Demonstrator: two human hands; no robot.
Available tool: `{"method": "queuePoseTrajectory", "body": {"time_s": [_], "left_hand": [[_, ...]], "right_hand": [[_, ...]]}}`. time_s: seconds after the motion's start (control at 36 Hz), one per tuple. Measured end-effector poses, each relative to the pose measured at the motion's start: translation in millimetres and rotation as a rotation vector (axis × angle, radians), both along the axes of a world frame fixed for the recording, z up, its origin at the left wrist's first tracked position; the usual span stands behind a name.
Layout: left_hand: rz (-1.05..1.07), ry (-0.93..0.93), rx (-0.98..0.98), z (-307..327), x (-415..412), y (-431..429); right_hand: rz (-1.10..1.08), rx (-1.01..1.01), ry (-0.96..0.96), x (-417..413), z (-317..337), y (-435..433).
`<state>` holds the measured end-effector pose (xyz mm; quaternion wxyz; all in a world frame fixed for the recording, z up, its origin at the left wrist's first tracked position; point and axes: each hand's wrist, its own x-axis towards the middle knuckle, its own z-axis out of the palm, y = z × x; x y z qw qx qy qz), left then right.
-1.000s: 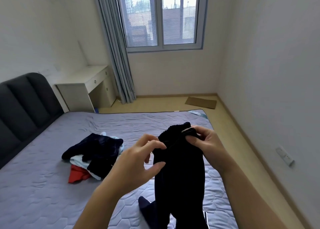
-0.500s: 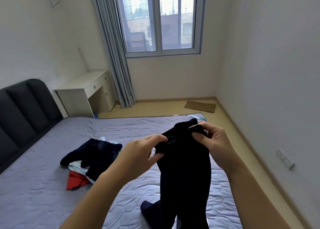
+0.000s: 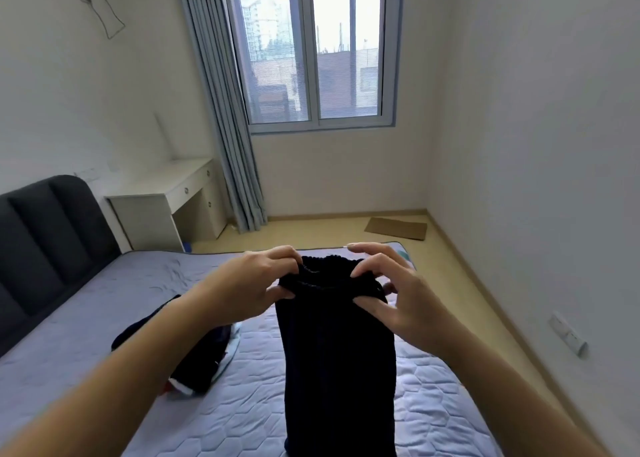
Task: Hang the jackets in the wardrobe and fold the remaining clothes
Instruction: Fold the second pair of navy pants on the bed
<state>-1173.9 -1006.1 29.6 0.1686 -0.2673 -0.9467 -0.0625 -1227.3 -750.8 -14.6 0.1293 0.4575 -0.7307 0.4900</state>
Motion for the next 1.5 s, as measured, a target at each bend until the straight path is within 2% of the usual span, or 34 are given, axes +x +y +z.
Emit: {"method": "queuePoseTrajectory", "body": {"time_s": [0.06, 0.14, 0.31, 0.58, 0.81, 0.92, 1.03, 1.17, 1.31, 1.39, 1.5], "left_hand": [[-0.015, 0.010, -0.009, 10, 0, -1], [-0.035, 0.020, -0.039, 23, 0, -3], [-0.041, 0.052, -0.047, 49, 1, -9], [-0.035, 0.182, -0.155, 72, 14, -20], [-0.014, 0.248, -0.195, 72, 19, -26], [0.000, 0.225, -0.201, 73, 18, -28], [0.009, 0.166, -0.184, 91, 10, -30], [0.011, 0.063, -0.088, 153, -2, -35], [0.071, 0.020, -0.168, 206, 2, -49], [0.063, 0.097, -0.215, 221, 7, -39], [-0.019, 0.242, -0.228, 226, 14, -12]], "right_hand": [[0.029, 0.120, 0.166, -2, 11, 1], [0.068, 0.263, 0.276, -8, 31, 2], [0.082, 0.337, 0.428, -10, 56, 1], [0.090, 0.379, 0.328, -8, 78, -7], [0.119, 0.517, 0.278, -6, 81, -14], [0.130, 0.708, 0.364, -1, 86, -20], [0.123, 0.786, 0.424, -3, 106, -24], [0.156, 0.697, 0.335, -15, 160, -27], [0.155, 0.655, 0.136, -40, 220, -8], [0.157, 0.587, 0.089, -47, 244, -4], [0.157, 0.522, 0.125, -49, 257, -7]]}}
